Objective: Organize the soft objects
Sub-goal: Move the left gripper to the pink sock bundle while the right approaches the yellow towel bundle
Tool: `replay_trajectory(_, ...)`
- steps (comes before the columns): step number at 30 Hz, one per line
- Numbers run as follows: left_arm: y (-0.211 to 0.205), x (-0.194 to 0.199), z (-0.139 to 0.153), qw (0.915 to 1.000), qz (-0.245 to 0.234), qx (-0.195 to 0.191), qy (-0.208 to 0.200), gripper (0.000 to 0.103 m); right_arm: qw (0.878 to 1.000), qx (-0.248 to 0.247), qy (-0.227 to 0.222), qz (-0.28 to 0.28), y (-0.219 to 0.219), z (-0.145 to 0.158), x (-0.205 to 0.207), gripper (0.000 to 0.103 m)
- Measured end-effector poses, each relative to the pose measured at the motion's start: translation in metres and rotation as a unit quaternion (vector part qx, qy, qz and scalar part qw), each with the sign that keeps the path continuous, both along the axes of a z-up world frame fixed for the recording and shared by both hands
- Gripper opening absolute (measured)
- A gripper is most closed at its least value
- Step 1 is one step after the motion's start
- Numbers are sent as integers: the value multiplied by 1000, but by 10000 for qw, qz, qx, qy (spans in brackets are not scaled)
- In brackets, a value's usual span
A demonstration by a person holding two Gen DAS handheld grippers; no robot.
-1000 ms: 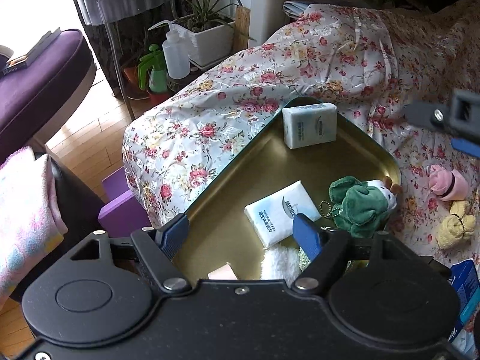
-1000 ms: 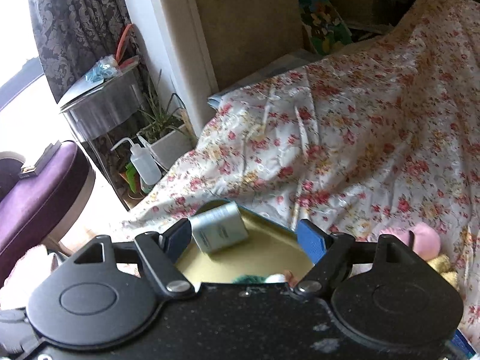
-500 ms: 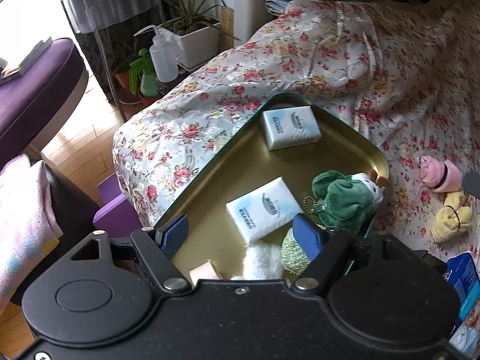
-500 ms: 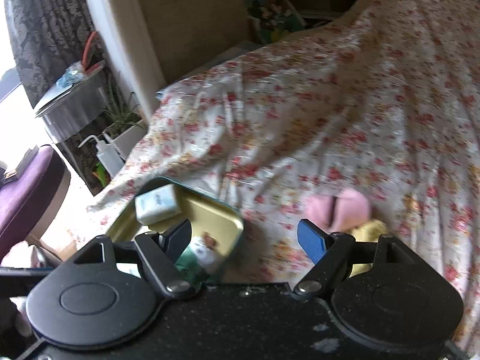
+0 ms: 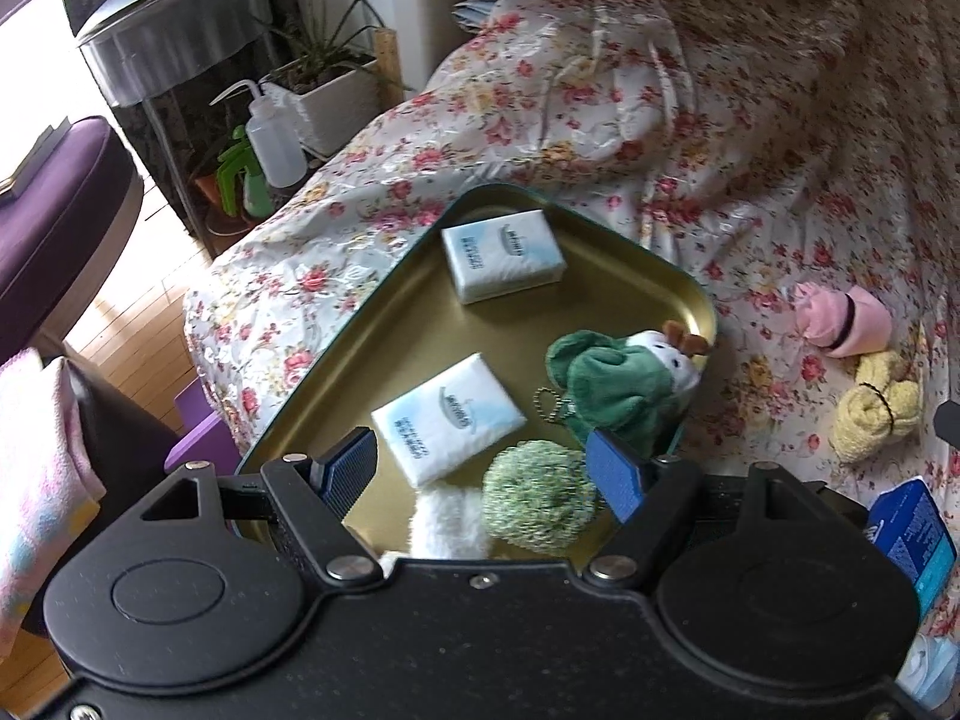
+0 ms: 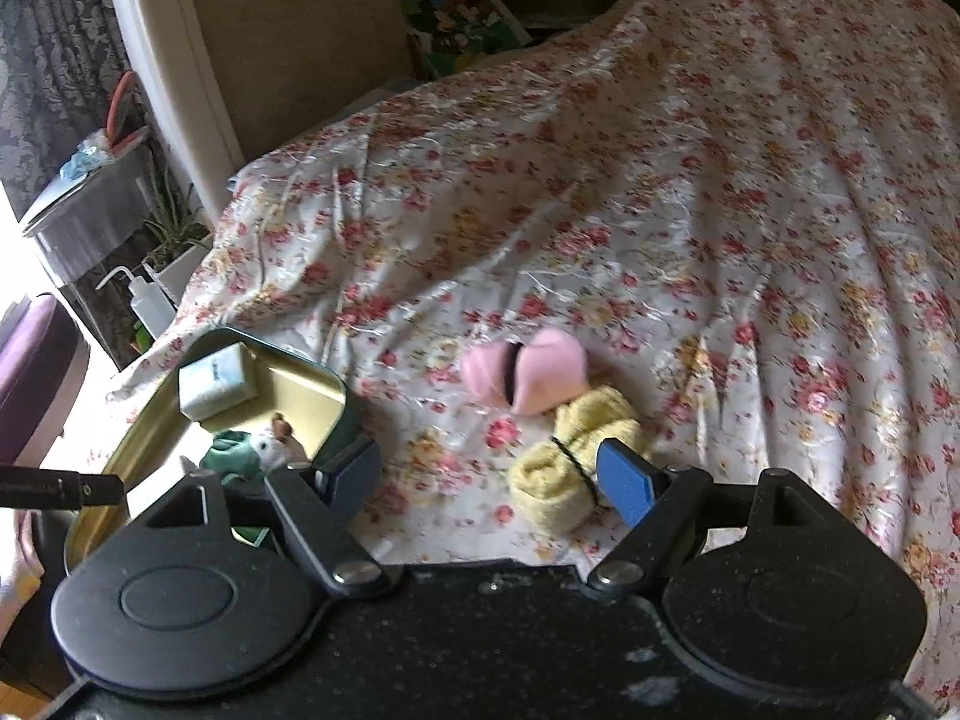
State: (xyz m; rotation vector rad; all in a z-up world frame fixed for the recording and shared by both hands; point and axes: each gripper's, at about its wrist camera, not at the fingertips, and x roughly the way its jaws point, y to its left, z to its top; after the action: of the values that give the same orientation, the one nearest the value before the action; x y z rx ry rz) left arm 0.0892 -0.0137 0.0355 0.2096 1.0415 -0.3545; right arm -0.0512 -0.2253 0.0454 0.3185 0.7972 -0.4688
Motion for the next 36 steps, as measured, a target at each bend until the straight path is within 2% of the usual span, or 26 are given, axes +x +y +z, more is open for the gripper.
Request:
replay_trajectory(8, -20, -7, -1, 9999, -164, -8, 25, 73, 9989, 51, -154, -440, -27, -2, -11, 80)
replay_trajectory(10, -26, -9, -1, 9998, -210, -4, 3, 73, 9982, -156, -227, -533, -29, 2, -12, 82)
replay_trajectory(14, -39, -14, 1, 9995, -324, -38, -15, 73, 9953, -655, -378, -607, -29, 8, -11, 96)
replay_trajectory(19, -56, -24, 2, 9986, -531, -65, -28, 73, 9937, -769, -449, -684, -33, 7, -6, 101)
replay_trajectory(23, -69, -31, 3, 9973, -719, -121, -14, 73, 9859, -1307, -557, -884, -34, 7, -3, 102)
replay_trajectory(26, -76, -36, 3, 9965, -824, -83, -63, 73, 9829, -1535, -407, -931, -36, 3, 3, 102)
replay_trajectory(31, -86, -38, 0, 9963, -854, -18, -87, 73, 9944, -954, -35, -452, -43, -18, 13, 101)
replay_trajectory(36, -90, -39, 1, 9971, -751, -42, -120, 73, 9975, -589, 328, -215, -44, -42, 22, 94)
